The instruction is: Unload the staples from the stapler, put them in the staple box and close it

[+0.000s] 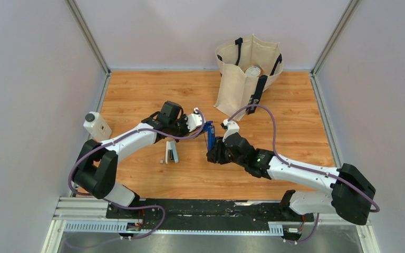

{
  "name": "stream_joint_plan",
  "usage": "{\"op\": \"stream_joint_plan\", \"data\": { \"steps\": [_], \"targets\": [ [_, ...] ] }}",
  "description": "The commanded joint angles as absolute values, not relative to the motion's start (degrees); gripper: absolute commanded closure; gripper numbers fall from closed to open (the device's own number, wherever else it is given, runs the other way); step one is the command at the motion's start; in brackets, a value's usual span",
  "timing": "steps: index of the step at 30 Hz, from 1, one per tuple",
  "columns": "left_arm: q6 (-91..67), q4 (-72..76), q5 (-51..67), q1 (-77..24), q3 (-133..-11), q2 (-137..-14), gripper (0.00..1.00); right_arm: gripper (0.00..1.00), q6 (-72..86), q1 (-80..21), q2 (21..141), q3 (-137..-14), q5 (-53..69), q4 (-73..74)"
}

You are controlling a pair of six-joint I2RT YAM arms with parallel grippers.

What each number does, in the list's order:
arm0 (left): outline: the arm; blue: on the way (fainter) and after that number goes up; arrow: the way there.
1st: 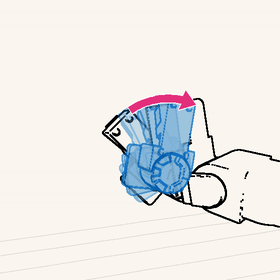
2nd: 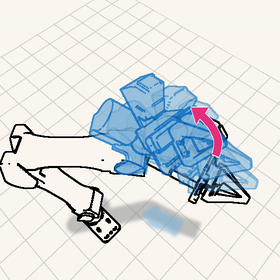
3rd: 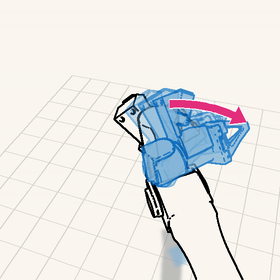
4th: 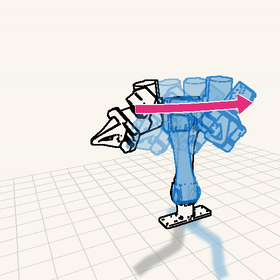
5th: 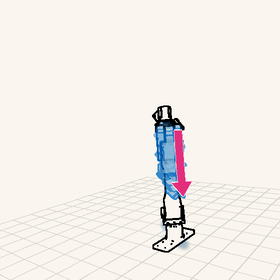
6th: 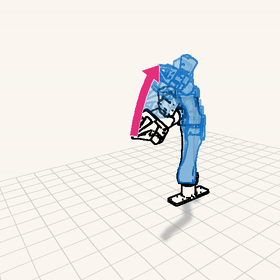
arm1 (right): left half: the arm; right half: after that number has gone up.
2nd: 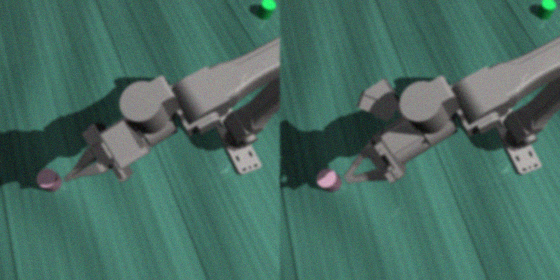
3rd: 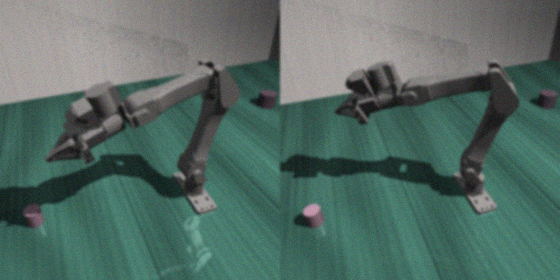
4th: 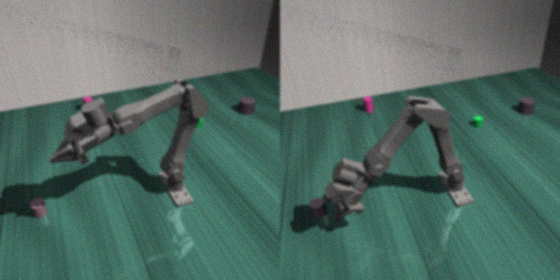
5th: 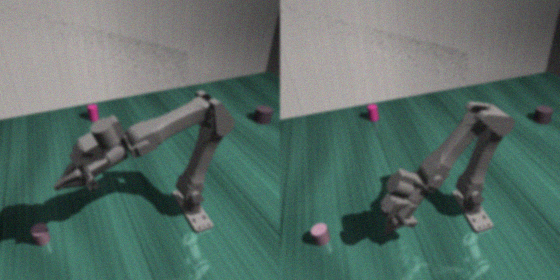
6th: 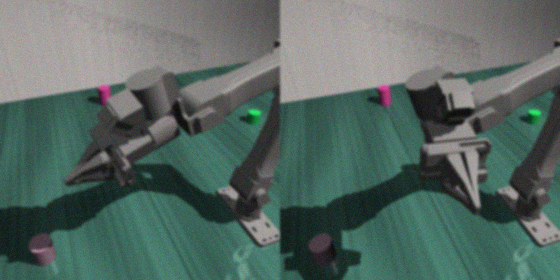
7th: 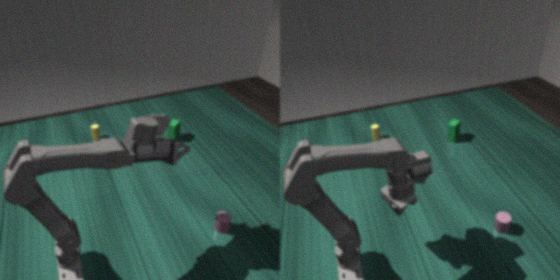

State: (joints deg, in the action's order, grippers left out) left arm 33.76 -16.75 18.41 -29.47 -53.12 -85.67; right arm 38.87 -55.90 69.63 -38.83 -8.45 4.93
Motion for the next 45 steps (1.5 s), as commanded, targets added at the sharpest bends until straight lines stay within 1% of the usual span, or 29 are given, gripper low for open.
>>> {"op": "stream_joint_plan", "data": {
  "steps": [1, 3, 5, 10, 13, 16, 20, 22, 23, 26, 27, 31, 34, 35, 38, 39, 40, 42, 45],
  "targets": [
    [36.03, -9.15, 8.81, -31.46, -53.79, -86.57, 0.78, 0.99, 35.77, -57.12, 69.70, -36.21, -12.13, 8.35],
    [37.17, -8.79, 3.10, -33.39, -54.49, -88.32, 0.78, 0.99, 35.33, -58.00, 69.78, -35.95, -12.92, 8.70],
    [37.97, -8.01, 1.06, -34.45, -54.32, -89.03, 0.78, 0.99, 34.90, -58.97, 69.70, -35.95, -13.62, 9.22],
    [38.85, -1.16, 0.18, -35.51, -49.84, -86.93, 0.78, 0.99, 34.37, -60.73, 68.82, -34.55, -15.56, 9.93],
    [39.02, -0.35, -1.30, -35.60, -49.48, -86.40, 0.77, 0.99, 34.98, -60.91, 68.99, -33.14, -15.47, 9.23],
    [38.50, -2.54, -0.36, -35.60, -50.53, -86.31, 0.77, 0.99, 35.33, -61.00, 69.69, -32.87, -15.55, 8.00],
    [33.41, -12.19, 6.66, -35.60, -53.95, -84.21, 0.76, 1.00, 36.65, -61.08, 71.36, -34.36, -17.05, 7.73],
    [29.64, -18.16, 11.49, -35.33, -56.41, -83.32, 0.72, 1.00, 37.70, -61.00, 72.07, -36.03, -18.10, 8.26],
    [27.62, -20.63, 13.78, -35.25, -57.64, -82.89, 0.68, 1.00, 38.31, -61.00, 72.42, -37.25, -18.80, 8.70],
    [20.59, -25.39, 20.90, -33.32, -59.94, -81.83, 0.50, 1.00, 39.81, -60.73, 72.60, -40.86, -20.30, 9.32],
    [18.22, -25.75, 23.88, -31.48, -60.38, -81.65, 0.45, 1.00, 39.99, -60.56, 72.51, -41.91, -20.65, 9.49],
    [8.72, -27.51, 38.89, -22.79, -62.75, -83.31, 0.41, 1.00, 40.17, -59.85, 71.81, -46.83, -21.44, 10.55],
    [4.14, -27.86, 49.02, -18.90, -63.02, -85.77, 0.34, 1.00, 40.25, -59.33, 72.07, -50.00, -21.62, 11.33],
    [3.70, -28.21, 51.57, -18.64, -62.76, -86.22, 0.34, 1.00, 40.51, -59.33, 72.42, -51.05, -21.97, 11.77],
    [-1.73, -23.93, 57.19, -18.63, -58.64, -86.14, 0.32, 1.00, 41.13, -59.33, 73.39, -52.99, -23.11, 11.78],
    [-4.37, -21.30, 59.04, -18.63, -56.97, -85.61, 0.24, 1.00, 41.65, -59.33, 73.74, -53.52, -23.72, 11.78],
    [-6.83, -18.66, 60.37, -18.72, -55.91, -85.34, 0.18, 1.00, 41.92, -59.33, 74.26, -54.22, -24.51, 11.78],
    [-8.08, -17.49, 61.43, -19.16, -54.93, -85.17, 0.18, 1.00, 42.71, -59.41, 75.40, -55.19, -26.44, 11.52],
    [-6.77, -19.50, 62.23, -19.86, -54.84, -85.69, 0.18, 1.00, 43.06, -59.41, 77.25, -57.56, -29.61, 11.78]
  ]
}}
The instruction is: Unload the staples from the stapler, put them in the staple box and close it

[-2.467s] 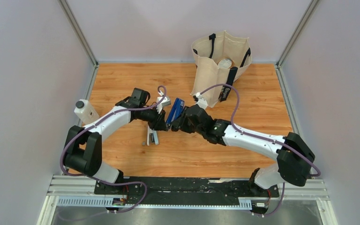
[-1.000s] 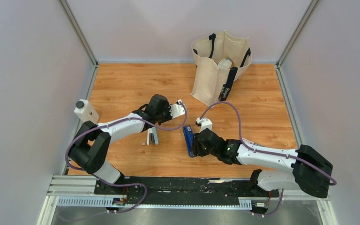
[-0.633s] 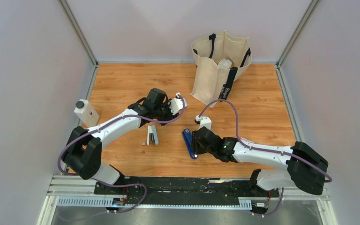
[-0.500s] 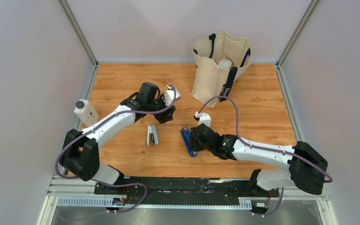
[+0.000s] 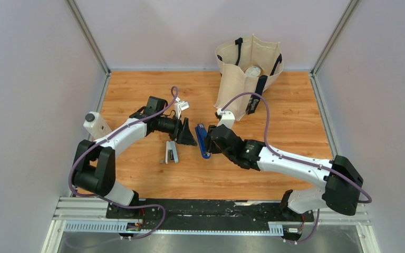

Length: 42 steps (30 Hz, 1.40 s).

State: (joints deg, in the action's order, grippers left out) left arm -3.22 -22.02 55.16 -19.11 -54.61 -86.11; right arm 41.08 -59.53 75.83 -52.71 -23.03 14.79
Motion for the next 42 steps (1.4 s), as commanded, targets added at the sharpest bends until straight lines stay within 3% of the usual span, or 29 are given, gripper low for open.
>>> {"op": "stream_joint_plan", "data": {
  "steps": [1, 9, 24, 34, 42],
  "targets": [
    [-6.25, -20.29, 62.23, -20.04, -54.93, -85.87, 0.18, 1.00, 43.33, -59.41, 77.86, -58.53, -30.14, 11.86],
    [-6.59, -18.11, 62.14, -21.09, -53.70, -85.96, 0.17, 1.00, 48.07, -59.33, 80.60, -61.44, -32.43, 11.34],
    [-3.69, -19.95, 61.08, -24.34, -54.49, -87.98, 0.28, 1.00, 52.11, -59.24, 76.82, -60.73, -31.20, 8.53],
    [-0.71, -22.67, 58.36, -24.43, -57.13, -89.30, 0.45, 1.00, 53.96, -59.33, 76.03, -59.42, -28.21, 7.38],
    [5.71, -25.14, 52.74, -24.43, -59.59, -88.51, 0.68, 1.00, 54.49, -59.33, 75.06, -56.69, -26.02, 6.68]
  ]
}}
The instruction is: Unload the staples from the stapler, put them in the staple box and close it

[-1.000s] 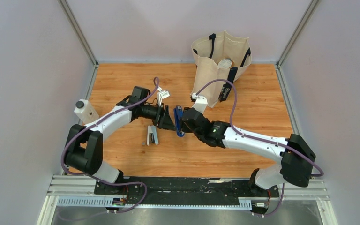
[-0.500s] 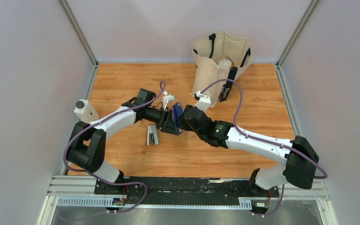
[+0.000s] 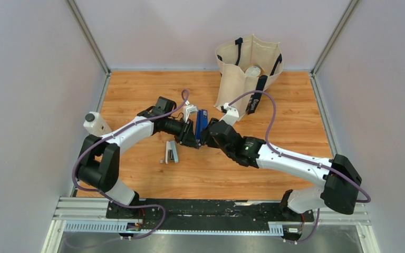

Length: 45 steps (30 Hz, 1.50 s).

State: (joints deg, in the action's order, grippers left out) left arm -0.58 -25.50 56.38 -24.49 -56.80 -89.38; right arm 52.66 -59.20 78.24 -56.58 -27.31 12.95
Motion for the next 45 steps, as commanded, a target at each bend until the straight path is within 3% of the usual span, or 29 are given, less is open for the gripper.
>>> {"op": "stream_joint_plan", "data": {
  "steps": [1, 22, 34, 45],
  "targets": [
    [6.58, -25.57, 52.30, -24.43, -59.76, -88.42, 0.70, 1.00, 54.41, -59.33, 74.97, -56.43, -25.84, 6.68],
    [20.91, -25.14, 31.91, -24.52, -56.69, -83.06, 0.83, 1.00, 50.89, -59.24, 69.88, -48.17, -22.94, 10.81],
    [31.02, -22.33, 20.49, -25.48, -58.45, -81.74, 0.83, 1.00, 40.61, -59.41, 72.24, -43.69, -13.28, 9.32],
    [37.70, -11.00, 9.33, -30.40, -50.98, -80.25, 0.84, 1.00, 38.85, -60.47, 73.04, -39.64, -11.16, 9.05]
  ]
}}
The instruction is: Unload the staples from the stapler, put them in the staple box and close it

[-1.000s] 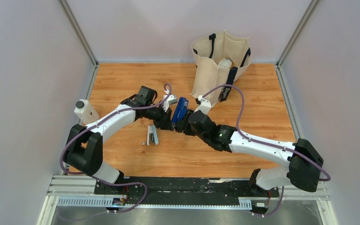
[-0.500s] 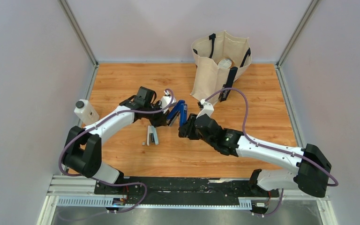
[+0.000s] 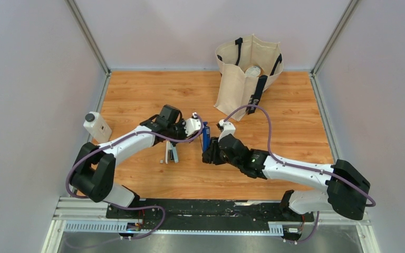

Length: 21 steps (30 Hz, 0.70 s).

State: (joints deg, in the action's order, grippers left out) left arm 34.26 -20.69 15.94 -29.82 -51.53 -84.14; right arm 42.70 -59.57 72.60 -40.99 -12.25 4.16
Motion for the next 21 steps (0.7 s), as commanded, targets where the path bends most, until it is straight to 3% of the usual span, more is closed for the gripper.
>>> {"op": "stream_joint_plan", "data": {
  "steps": [1, 21],
  "targets": [
    [38.66, -9.86, 8.10, -30.93, -50.11, -80.07, 0.84, 1.00, 38.76, -60.47, 72.78, -39.38, -11.25, 9.23],
    [57.56, 11.50, -8.26, -40.60, -39.29, -80.33, 0.85, 1.00, 35.51, -60.56, 67.59, -35.68, -12.22, 14.50]
  ]
}}
